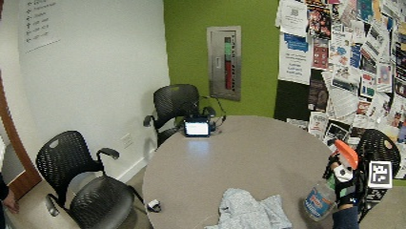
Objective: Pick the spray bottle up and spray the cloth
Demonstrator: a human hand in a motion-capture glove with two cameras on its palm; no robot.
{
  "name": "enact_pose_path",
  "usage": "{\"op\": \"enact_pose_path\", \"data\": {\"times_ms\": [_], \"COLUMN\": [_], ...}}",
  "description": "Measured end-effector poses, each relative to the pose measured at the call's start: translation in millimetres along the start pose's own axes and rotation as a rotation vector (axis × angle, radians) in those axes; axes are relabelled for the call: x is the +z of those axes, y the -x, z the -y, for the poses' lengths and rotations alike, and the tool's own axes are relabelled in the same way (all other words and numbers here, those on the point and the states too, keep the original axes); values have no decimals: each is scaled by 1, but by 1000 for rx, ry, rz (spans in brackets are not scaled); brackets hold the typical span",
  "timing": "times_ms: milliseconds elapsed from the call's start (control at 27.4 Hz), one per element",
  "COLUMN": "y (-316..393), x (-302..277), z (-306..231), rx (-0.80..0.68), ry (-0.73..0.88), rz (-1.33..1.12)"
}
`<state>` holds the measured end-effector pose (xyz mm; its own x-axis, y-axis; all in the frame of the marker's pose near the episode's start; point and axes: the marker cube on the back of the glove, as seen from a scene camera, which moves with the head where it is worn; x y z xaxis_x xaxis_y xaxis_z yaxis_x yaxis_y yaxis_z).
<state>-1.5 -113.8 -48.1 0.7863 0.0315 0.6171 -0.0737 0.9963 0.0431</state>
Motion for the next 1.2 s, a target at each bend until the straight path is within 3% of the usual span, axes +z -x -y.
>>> {"op": "enact_pose_path", "data": {"times_ms": [1204], "y": [0], "x": [-32], "z": [3], "rx": [7], "ry": [-28], "rz": [-12]}}
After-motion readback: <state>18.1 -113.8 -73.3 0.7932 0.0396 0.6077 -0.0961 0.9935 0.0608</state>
